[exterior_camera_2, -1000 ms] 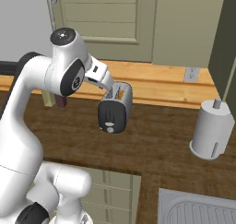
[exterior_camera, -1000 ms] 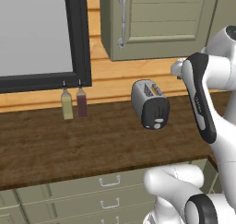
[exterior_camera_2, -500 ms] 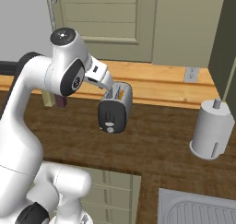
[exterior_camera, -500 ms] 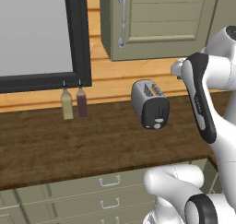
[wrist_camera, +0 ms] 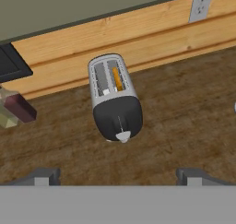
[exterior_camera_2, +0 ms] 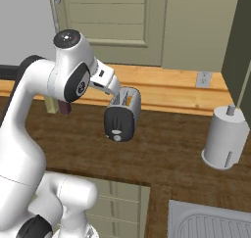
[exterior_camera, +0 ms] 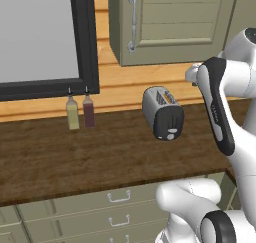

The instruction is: Start the toaster. Once the lever pops up, take the bread to the plate on the dining counter.

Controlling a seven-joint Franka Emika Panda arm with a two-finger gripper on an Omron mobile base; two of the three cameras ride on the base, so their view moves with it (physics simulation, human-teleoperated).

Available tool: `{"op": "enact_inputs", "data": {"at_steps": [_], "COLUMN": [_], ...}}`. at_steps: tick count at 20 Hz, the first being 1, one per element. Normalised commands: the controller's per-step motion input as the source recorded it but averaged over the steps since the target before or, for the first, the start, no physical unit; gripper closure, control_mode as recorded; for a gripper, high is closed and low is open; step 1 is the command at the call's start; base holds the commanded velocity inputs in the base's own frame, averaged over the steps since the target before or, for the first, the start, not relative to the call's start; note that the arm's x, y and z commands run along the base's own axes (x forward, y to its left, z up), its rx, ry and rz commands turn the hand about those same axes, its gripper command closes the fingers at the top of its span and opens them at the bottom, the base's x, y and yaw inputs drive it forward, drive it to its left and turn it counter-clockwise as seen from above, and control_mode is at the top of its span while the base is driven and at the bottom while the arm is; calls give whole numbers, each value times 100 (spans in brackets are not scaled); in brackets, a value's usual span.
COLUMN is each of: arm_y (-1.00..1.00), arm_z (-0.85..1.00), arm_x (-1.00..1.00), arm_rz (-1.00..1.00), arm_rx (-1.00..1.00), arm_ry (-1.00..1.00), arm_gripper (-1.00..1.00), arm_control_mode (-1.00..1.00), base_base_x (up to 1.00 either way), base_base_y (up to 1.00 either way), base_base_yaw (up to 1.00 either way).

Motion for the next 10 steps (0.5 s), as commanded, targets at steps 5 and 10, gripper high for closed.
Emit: {"op": "enact_inputs", "data": {"at_steps": [5, 10], "arm_y": [0, 0], "arm_z": [0, 0], "arm_x": [0, 0], "arm_rz": [0, 0], "arm_rx": [0, 0], "arm_ry": [0, 0], "arm_gripper": [-100, -100], "arm_control_mode": [-100, -100], "base_base_x": [0, 0], "base_base_y": [0, 0], "base_base_yaw": [0, 0]}}
